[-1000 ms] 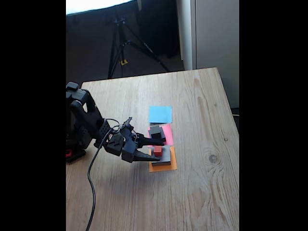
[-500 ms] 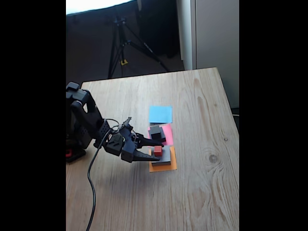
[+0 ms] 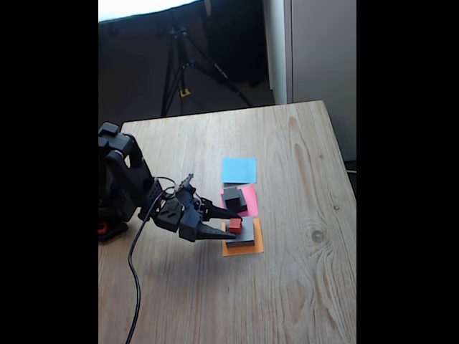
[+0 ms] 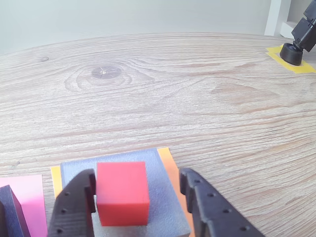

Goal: Tower of hanoi

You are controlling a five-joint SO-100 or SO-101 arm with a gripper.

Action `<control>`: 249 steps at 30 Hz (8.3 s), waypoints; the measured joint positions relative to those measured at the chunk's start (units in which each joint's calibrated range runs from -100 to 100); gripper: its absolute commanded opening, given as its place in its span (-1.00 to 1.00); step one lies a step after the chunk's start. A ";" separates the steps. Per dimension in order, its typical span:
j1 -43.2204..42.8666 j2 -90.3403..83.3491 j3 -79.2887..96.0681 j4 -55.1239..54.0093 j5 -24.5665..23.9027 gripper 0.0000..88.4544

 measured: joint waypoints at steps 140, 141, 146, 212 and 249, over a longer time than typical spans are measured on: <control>-18.59 -59.51 -10.43 88.71 0.00 -0.95; -18.79 -59.09 -9.39 86.39 0.00 -0.95; -19.93 -56.86 -4.00 75.10 0.00 -0.94; -21.79 -39.25 11.82 34.51 0.00 -0.92; -22.10 -52.50 0.52 59.09 -5.73 -0.77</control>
